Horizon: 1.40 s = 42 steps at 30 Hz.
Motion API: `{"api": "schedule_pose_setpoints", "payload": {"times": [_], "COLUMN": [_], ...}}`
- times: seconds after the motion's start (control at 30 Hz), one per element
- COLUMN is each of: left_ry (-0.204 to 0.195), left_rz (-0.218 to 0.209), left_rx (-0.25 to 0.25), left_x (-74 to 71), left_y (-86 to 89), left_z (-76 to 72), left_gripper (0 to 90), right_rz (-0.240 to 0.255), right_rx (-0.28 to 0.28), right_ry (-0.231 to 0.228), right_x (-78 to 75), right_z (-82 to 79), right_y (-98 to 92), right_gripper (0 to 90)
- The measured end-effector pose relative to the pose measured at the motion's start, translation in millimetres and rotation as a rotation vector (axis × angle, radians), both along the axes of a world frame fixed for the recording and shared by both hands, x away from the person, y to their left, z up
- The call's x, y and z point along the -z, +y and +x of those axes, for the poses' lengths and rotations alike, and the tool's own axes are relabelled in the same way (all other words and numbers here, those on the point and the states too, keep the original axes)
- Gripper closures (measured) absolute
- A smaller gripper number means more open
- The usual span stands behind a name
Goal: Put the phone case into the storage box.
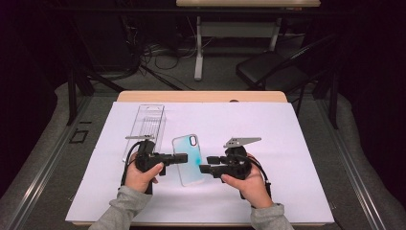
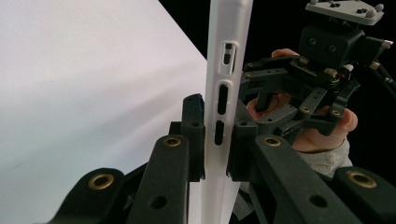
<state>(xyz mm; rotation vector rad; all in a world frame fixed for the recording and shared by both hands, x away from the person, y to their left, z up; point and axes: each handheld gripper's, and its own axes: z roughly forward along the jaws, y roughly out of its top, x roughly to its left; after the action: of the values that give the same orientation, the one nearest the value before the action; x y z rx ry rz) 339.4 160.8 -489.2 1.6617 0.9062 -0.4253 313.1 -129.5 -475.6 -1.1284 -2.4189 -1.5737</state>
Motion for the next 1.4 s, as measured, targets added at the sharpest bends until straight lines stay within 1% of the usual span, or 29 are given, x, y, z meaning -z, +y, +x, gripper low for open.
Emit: {"api": "schedule_pose_setpoints", "payload": {"times": [0.03, 0.2, 0.23, 0.37, 0.4, 0.5, 0.6, 0.9, 1.0, 1.4], "left_ry": [-0.002, 0.0, 0.0, -0.005, 0.001, -0.003, -0.001, 0.0, -0.003, 0.0], "left_rz": [0.0, -0.001, 0.0, 0.004, 0.002, 0.005, 0.006, 0.008, 0.01, 0.008], "left_rx": [0.003, 0.01, 0.011, 0.018, 0.018, 0.023, 0.024, 0.029, 0.03, 0.031], "left_x": [0.1, 0.1, 0.2, 0.7, 0.6, 1.0, 1.1, 1.4, 1.7, 2.0], "left_y": [-0.3, -2.7, -3.0, -4.4, -5.0, -6.1, -7.3, -8.7, -8.8, -10.3], "left_z": [0.0, -1.2, -1.3, -1.6, -2.1, -2.3, -2.9, -3.5, -3.3, -4.1], "left_gripper": [81.3, 81.3, 81.3, 81.3, 81.3, 81.3, 81.3, 81.3, 81.3, 81.3], "right_rz": [0.007, 0.007, 0.015, 0.013, 0.018, 0.018, 0.02, 0.033, 0.037, 0.044], "right_rx": [0.0, -0.007, -0.009, -0.011, -0.012, -0.016, -0.018, -0.017, -0.019, -0.015], "right_ry": [0.005, 0.032, 0.037, 0.048, 0.05, 0.067, 0.069, 0.103, 0.121, 0.135], "right_x": [0.7, 2.7, 3.3, 4.5, 5.0, 5.5, 6.7, 9.7, 11.2, 13.0], "right_z": [0.1, 0.2, 0.4, 0.9, 1.1, 1.1, 1.7, 3.1, 3.9, 4.5], "right_y": [0.4, 1.4, 1.7, 2.0, 2.3, 2.5, 3.1, 3.0, 2.4, 2.0], "right_gripper": [50.9, 54.3, 54.9, 57.7, 58.3, 60.4, 61.7, 66.1, 67.5, 73.2]}}
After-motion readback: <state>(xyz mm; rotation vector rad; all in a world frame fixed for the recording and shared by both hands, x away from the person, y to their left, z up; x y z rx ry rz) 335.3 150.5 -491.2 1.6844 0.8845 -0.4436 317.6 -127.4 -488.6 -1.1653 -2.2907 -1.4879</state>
